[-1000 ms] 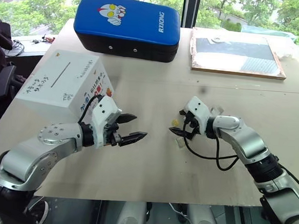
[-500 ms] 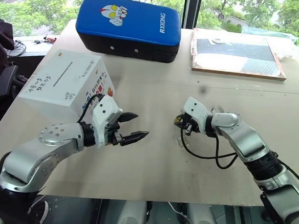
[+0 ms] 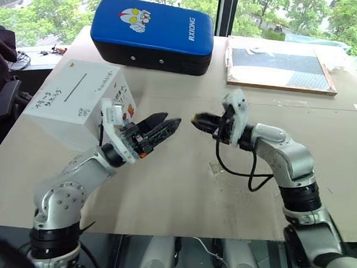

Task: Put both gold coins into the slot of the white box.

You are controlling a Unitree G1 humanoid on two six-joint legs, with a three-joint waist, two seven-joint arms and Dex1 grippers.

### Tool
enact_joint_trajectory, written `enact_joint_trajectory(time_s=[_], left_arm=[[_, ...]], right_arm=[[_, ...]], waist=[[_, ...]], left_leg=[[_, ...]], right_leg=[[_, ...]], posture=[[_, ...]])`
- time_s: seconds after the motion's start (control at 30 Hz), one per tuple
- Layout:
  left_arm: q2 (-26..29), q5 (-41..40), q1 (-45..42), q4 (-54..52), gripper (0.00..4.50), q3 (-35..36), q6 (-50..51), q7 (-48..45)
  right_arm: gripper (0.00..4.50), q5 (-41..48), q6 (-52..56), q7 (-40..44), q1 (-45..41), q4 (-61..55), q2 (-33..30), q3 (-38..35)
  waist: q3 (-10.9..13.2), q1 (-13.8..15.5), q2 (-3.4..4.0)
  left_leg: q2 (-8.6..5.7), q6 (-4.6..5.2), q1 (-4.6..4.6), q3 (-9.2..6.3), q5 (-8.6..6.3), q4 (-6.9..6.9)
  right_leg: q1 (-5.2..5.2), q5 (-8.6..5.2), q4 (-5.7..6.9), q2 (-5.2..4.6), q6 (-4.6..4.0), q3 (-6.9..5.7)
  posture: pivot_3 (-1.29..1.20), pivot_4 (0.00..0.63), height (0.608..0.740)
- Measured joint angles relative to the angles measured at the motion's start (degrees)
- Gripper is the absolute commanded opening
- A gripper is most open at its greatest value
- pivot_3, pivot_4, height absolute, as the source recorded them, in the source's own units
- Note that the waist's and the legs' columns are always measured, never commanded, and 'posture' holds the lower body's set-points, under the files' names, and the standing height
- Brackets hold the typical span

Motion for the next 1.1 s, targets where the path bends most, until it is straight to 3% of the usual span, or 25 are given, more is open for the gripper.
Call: enact_joint_trajectory(time_s=[0.07, 0.23, 0.4, 0.53, 0.6, 0.73, 1.1], left_arm=[[0.1, -0.5, -0.3, 0.1, 3.89, 0.1, -0.2, 0.6], [1.6, 9.4, -2.3, -0.9, 3.89, -4.8, -4.2, -0.8], [3.1, 22.0, -5.5, -1.5, 3.89, -10.6, -10.8, -2.7], [0.9, 31.1, -8.6, -1.2, 3.89, -15.2, -16.6, -2.5], [-0.1, 35.9, -9.2, -0.7, 3.36, -16.8, -20.0, -2.1], [-1.6, 41.8, -9.3, 1.5, 1.77, -18.2, -23.4, -1.1], [-4.8, 49.4, -8.6, 2.1, 1.77, -20.8, -27.0, -0.7]], right_arm=[[0.53, 5.2, 4.2, -3.5, -0.4, -0.3, 3.7, -5.2], [0.53, 22.3, 16.3, -18.6, -2.4, -0.2, 14.4, -19.2], [0.53, 30.0, 19.6, -30.8, -2.5, 0.8, 14.5, -24.3], [0.53, 35.4, 19.8, -37.6, -2.6, 1.1, 14.5, -24.3], [0.53, 38.0, 19.4, -41.0, -2.6, 1.3, 14.5, -23.8], [0.53, 41.1, 17.8, -44.4, -2.5, 2.2, 14.5, -22.9], [0.53, 49.4, 11.5, -49.9, -2.5, 2.3, 14.5, -18.2]], waist=[[0.0, 0.1, 0.00], [0.0, 0.1, 0.02], [0.0, 0.0, 0.03], [0.0, -0.2, 0.03], [0.0, -0.3, 0.04], [0.0, -0.2, 0.04], [0.0, -0.2, 0.04]], left_leg=[[-0.04, -0.02, 0.00, -0.05, 0.01, 0.00], [-0.12, -0.06, 0.00, 0.05, 0.04, -0.01], [-0.16, -0.09, 0.00, 0.13, 0.06, -0.03], [-0.10, -0.04, 0.01, 0.17, 0.03, -0.05], [-0.07, -0.03, 0.01, 0.18, 0.03, -0.06], [-0.06, 0.00, -0.01, 0.17, 0.02, -0.06], [-0.03, 0.03, -0.02, 0.16, 0.00, -0.06]], right_leg=[[0.04, 0.00, -0.01, 0.05, -0.01, -0.06], [0.04, 0.00, -0.04, 0.05, -0.01, -0.13], [0.03, 0.00, -0.05, 0.09, -0.01, -0.09], [0.01, 0.00, -0.04, 0.16, -0.01, -0.05], [0.00, 0.00, -0.04, 0.19, -0.01, -0.05], [-0.01, 0.00, -0.05, 0.19, 0.00, -0.05], [-0.01, 0.00, -0.07, 0.19, 0.01, -0.07]], posture=[[0.00, 0.150, 0.740], [0.00, 0.150, 0.740], [0.00, 0.150, 0.740], [0.00, 0.150, 0.740], [0.00, 0.150, 0.740], [0.00, 0.150, 0.740], [0.00, 0.150, 0.740]])
